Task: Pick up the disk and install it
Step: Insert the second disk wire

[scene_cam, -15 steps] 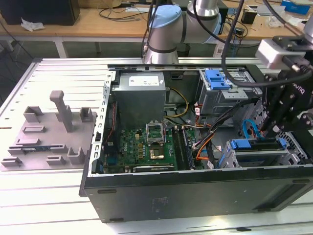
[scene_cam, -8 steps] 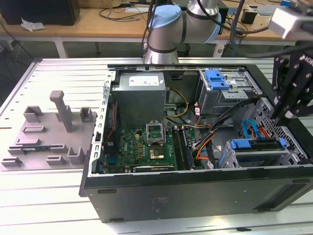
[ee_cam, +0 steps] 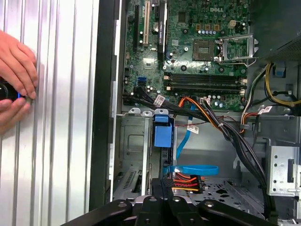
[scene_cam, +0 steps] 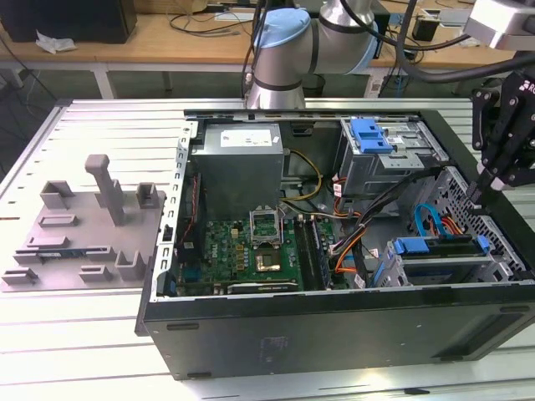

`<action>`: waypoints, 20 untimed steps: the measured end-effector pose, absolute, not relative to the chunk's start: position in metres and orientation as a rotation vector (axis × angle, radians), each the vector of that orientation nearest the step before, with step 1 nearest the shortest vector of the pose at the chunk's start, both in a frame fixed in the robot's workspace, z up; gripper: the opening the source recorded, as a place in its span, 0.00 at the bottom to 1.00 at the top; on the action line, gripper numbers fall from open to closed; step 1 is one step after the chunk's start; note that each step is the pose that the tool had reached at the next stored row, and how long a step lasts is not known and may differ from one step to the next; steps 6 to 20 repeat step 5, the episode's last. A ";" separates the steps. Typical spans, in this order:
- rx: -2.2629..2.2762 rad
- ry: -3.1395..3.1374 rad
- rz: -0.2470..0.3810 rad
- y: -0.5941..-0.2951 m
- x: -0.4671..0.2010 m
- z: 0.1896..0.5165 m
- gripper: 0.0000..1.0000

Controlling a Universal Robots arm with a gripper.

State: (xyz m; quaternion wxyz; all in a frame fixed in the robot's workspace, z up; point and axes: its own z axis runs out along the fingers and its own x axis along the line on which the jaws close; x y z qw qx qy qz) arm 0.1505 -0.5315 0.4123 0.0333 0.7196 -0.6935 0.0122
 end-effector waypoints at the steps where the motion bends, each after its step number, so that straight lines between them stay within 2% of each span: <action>1: 2.214 -2.134 0.037 -0.532 0.151 0.412 0.11; 20: 2.214 -2.134 0.038 -0.532 0.151 0.412 0.11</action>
